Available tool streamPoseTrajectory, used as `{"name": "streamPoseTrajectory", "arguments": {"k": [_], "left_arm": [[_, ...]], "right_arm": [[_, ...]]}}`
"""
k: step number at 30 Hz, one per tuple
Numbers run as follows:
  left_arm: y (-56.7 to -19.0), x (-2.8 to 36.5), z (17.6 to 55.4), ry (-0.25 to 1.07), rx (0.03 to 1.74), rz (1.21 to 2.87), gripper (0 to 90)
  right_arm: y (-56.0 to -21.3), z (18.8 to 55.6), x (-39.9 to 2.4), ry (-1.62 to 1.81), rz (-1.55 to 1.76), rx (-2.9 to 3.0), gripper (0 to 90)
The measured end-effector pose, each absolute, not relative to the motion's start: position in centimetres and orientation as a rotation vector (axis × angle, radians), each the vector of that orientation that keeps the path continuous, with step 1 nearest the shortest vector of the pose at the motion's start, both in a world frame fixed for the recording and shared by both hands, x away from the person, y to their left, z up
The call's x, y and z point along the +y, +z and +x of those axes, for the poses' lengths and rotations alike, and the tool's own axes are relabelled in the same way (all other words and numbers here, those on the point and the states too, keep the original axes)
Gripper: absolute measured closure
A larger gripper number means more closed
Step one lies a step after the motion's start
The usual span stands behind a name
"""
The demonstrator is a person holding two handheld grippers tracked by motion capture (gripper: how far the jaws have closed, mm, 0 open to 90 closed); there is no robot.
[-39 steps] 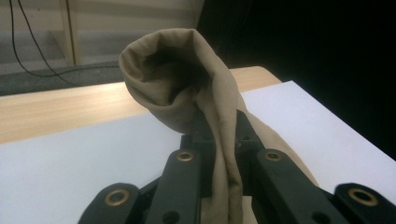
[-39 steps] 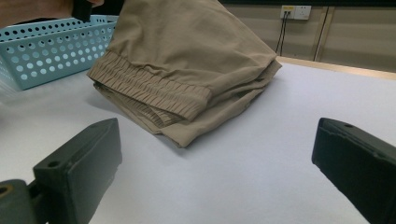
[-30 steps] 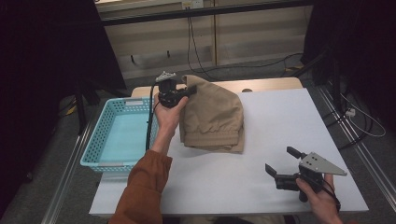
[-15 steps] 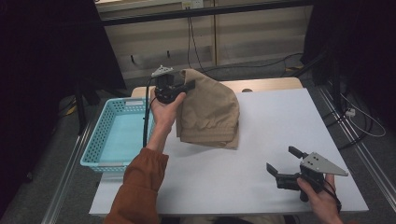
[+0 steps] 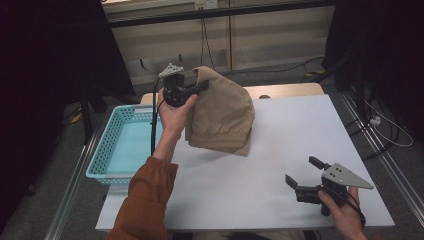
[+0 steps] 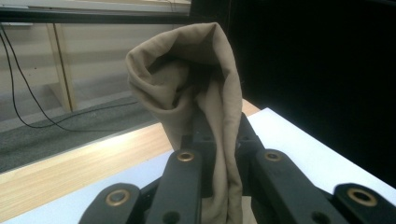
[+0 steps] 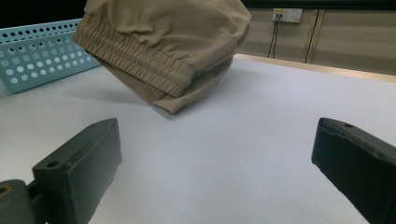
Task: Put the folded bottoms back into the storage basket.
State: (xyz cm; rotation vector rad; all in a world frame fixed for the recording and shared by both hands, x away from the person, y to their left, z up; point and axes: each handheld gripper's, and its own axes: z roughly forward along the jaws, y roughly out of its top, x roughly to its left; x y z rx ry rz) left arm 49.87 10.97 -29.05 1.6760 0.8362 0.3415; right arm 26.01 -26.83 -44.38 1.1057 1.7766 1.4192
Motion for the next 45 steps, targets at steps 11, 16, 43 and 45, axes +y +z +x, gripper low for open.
{"name": "streamPoseTrajectory", "arguments": {"k": [11,16,43,45], "left_arm": [[-27.8,11.6,49.4,0.351,0.823,1.67,84.6],[-27.1,11.9,49.1,0.358,0.813,1.669,84.6],[-23.7,14.5,47.5,0.421,0.783,1.631,84.7],[-23.5,14.7,47.0,0.425,0.778,1.622,84.7]], "right_arm": [[-44.4,26.0,-26.8,1.426,1.114,1.777,1.5],[-44.4,26.1,-26.7,1.425,1.108,1.778,1.4],[-44.3,26.0,-26.8,1.431,1.106,1.776,1.4],[-44.4,26.1,-26.8,1.428,1.099,1.776,1.5]]}}
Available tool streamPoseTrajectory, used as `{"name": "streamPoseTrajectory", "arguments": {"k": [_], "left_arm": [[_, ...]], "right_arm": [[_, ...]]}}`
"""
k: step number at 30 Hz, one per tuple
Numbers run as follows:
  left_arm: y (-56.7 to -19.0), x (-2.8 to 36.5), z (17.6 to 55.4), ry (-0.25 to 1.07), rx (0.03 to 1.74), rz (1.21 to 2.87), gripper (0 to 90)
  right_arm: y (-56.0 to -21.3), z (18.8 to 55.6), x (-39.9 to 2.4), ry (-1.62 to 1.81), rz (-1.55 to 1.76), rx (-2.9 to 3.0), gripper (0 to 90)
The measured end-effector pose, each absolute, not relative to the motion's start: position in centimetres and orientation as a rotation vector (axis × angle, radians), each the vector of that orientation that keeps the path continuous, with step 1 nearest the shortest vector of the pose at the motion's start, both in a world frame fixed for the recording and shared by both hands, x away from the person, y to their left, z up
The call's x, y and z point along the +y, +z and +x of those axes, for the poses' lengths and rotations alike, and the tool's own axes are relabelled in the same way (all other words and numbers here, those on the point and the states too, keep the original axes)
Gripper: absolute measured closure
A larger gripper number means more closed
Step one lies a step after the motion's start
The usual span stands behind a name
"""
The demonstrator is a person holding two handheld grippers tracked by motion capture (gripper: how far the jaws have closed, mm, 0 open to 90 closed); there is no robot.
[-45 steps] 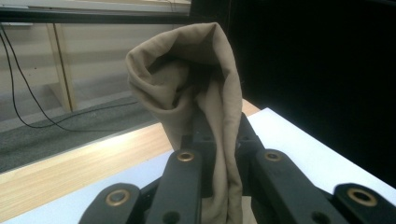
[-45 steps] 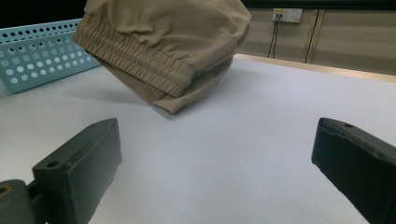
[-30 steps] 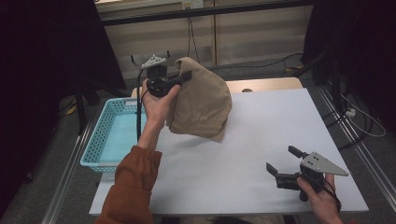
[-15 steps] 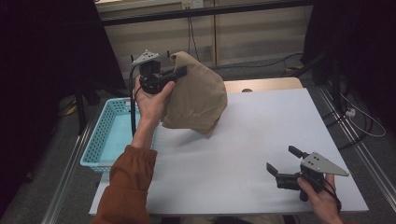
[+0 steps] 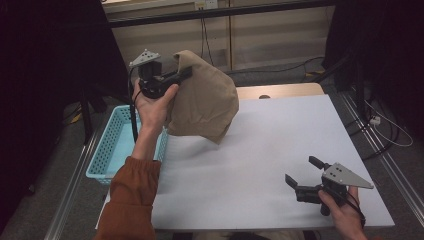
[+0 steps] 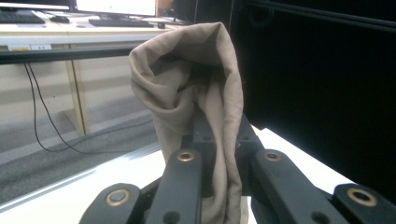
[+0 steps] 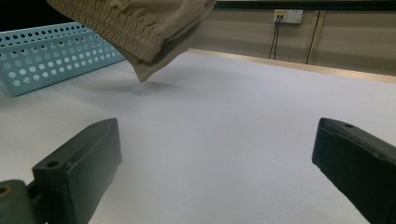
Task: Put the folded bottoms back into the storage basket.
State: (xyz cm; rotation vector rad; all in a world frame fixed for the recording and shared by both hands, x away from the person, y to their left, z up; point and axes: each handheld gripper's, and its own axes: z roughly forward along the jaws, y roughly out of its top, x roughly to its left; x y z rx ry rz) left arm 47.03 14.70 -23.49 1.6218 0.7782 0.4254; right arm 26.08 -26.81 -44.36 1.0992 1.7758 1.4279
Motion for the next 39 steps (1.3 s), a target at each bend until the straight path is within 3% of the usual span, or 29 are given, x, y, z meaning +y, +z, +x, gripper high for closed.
{"name": "streamPoseTrajectory", "arguments": {"k": [39], "left_arm": [[-19.1,20.2,43.4,0.475,0.769,1.605,84.8]], "right_arm": [[-44.3,26.2,-26.5,1.431,1.096,1.782,1.4]]}}
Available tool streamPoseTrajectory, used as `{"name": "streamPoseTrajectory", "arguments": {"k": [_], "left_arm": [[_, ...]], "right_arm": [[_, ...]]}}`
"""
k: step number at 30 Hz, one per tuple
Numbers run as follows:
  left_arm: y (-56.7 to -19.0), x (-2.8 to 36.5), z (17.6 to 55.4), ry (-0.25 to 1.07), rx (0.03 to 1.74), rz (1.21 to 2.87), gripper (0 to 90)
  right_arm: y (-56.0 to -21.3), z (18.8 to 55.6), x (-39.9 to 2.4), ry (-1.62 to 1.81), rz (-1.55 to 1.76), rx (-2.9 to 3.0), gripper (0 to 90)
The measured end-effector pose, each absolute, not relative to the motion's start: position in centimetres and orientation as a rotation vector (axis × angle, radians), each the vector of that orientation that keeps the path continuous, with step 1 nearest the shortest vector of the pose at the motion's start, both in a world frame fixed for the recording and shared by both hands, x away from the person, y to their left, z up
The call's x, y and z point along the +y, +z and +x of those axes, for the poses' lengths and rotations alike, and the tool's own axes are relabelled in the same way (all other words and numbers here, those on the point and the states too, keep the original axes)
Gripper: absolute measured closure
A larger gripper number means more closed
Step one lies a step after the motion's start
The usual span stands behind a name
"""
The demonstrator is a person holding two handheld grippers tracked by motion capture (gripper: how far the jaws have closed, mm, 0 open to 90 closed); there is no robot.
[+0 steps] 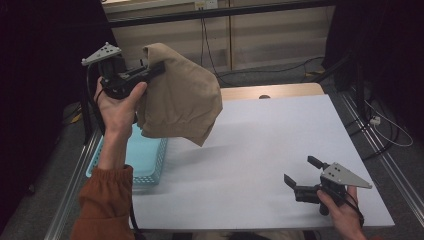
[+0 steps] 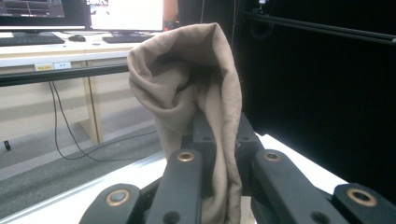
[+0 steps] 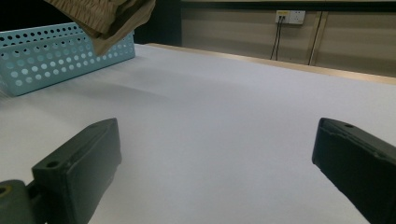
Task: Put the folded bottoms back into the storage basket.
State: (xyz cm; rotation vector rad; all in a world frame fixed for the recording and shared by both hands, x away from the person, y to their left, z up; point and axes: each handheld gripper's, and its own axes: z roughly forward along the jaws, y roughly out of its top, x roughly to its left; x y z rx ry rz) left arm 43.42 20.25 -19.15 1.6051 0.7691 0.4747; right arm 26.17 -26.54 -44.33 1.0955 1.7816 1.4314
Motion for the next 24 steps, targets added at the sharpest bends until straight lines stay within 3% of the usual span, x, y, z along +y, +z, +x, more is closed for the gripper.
{"name": "streamPoseTrajectory", "arguments": {"k": [24], "left_arm": [[-17.6,24.8,41.3,0.542,0.815,1.58,84.7]], "right_arm": [[-44.3,26.2,-26.3,1.424,1.086,1.791,1.3]]}}
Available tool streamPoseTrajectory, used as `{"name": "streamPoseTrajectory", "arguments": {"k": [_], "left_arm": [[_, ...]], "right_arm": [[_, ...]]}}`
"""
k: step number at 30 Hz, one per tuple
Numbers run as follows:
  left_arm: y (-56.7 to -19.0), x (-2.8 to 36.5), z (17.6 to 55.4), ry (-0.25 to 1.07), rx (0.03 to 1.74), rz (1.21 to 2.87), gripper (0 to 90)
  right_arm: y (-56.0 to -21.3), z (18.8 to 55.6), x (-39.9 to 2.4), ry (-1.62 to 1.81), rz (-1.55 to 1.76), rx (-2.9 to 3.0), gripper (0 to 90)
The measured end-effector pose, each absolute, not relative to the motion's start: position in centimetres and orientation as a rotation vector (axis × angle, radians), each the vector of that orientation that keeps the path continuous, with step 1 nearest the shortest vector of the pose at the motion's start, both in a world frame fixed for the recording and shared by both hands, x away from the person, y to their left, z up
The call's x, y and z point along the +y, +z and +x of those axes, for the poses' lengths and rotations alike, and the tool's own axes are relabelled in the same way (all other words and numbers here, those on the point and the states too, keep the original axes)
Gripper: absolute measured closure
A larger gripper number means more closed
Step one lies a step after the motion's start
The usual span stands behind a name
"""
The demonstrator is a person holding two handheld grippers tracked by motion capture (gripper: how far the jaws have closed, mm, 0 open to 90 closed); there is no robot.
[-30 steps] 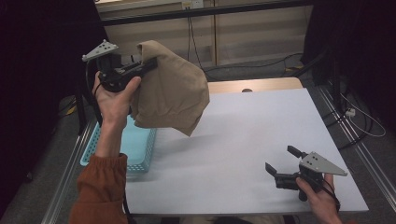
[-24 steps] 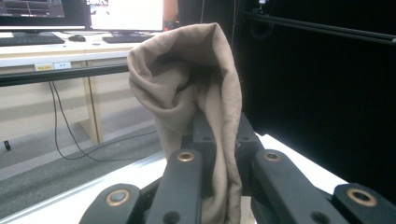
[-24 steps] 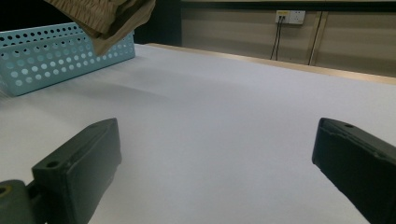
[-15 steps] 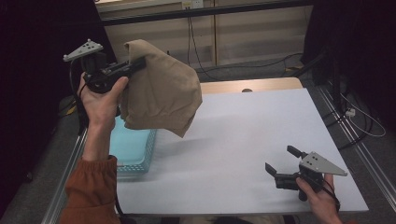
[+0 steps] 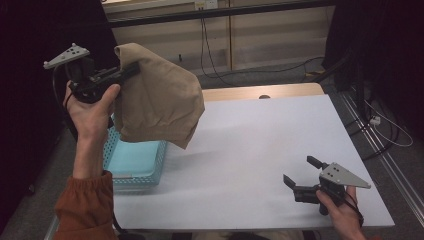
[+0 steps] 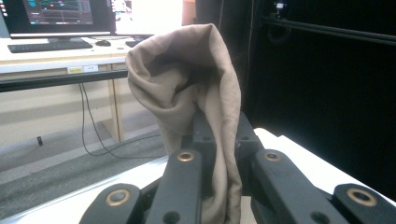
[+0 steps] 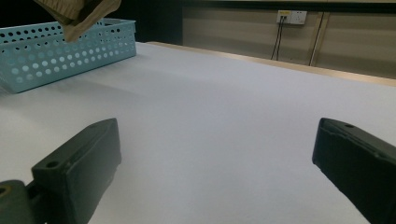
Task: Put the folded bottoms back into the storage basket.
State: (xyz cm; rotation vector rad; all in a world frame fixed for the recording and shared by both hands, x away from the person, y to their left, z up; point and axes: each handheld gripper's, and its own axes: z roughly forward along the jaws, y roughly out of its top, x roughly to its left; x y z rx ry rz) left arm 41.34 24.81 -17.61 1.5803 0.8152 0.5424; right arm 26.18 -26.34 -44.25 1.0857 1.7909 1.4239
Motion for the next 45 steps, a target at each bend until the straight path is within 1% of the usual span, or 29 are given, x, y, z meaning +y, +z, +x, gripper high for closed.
{"name": "streamPoseTrajectory", "arguments": {"k": [9,17,26,38,45], "left_arm": [[-16.9,26.3,40.7,0.563,0.836,1.564,84.7],[-17.0,27.5,40.0,0.58,0.849,1.57,84.7],[-17.1,29.7,39.3,0.598,0.884,1.53,84.7],[-17.2,32.0,38.4,0.645,0.93,1.543,84.7],[-17.7,33.1,38.0,0.648,0.949,1.531,84.7]], "right_arm": [[-44.3,26.2,-26.4,1.422,1.085,1.793,1.3],[-44.3,26.2,-26.3,1.421,1.084,1.795,1.2],[-44.3,26.3,-26.2,1.424,1.081,1.797,1.3],[-44.3,26.4,-26.1,1.418,1.08,1.8,1.3],[-44.4,26.4,-26.1,1.419,1.082,1.802,1.3]]}}
